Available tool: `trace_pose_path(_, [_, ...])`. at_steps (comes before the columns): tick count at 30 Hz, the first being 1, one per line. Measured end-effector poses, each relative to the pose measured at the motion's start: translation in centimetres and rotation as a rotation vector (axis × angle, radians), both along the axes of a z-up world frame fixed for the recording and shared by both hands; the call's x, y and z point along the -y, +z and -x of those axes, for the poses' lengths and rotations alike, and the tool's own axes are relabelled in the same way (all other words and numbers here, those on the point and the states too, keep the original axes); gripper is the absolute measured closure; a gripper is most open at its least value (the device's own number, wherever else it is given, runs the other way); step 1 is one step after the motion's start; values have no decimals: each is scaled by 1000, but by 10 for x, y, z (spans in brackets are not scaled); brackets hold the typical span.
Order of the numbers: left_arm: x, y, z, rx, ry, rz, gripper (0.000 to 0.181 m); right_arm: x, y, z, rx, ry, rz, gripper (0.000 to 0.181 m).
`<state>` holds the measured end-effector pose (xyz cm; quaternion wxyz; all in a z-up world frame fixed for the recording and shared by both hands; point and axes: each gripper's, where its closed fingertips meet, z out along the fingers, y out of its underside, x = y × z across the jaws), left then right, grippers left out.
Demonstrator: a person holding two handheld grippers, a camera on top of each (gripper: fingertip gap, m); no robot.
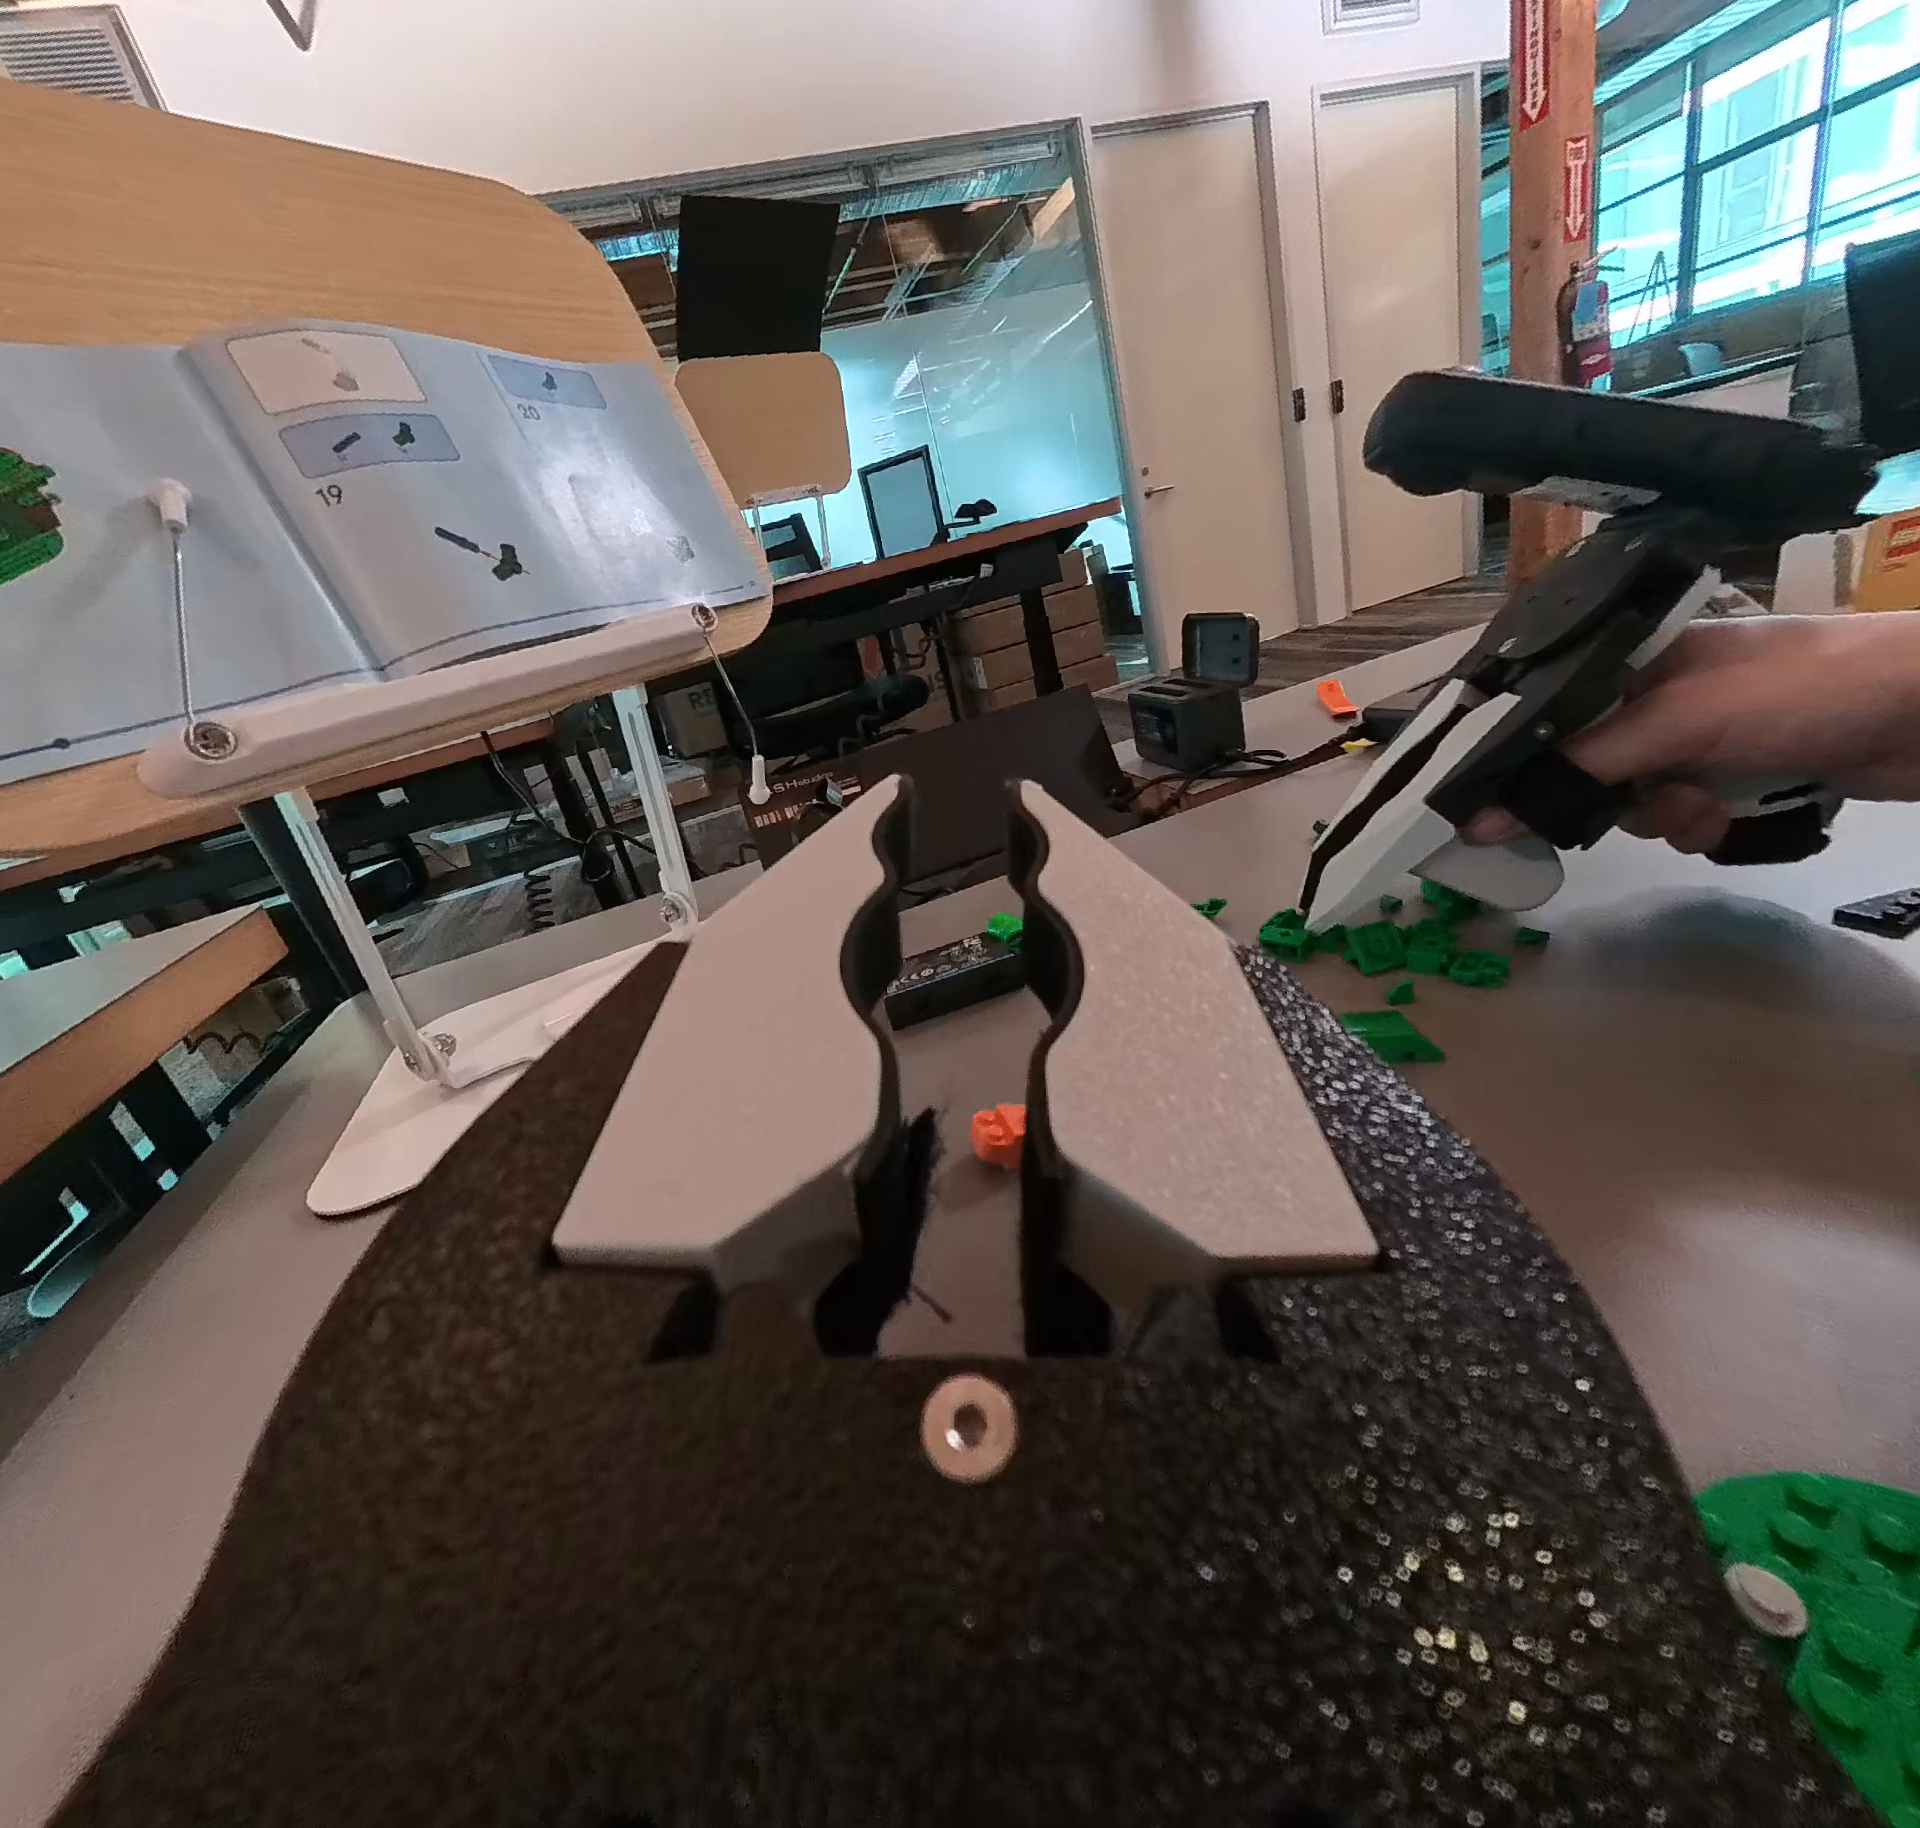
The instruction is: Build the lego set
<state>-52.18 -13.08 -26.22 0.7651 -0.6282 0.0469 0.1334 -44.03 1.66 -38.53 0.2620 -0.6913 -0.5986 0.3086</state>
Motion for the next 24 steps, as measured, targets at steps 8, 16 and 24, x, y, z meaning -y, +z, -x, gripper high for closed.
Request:
trace_pose_path(8, [-1, -1, -1, -5, -4, 6, 166, 10, -1, -14, 115, 28, 53, 161])
trace_pose_path(16, [-2, -2, -3, -10, -8, 17, 166, 40, 19, 3, -4, 113, 161, 162])
trace_pose_path(24, [-3, -2, -6, -17, -17, 23, 166, 56, 0, 21, 52, 125, 9, 159])
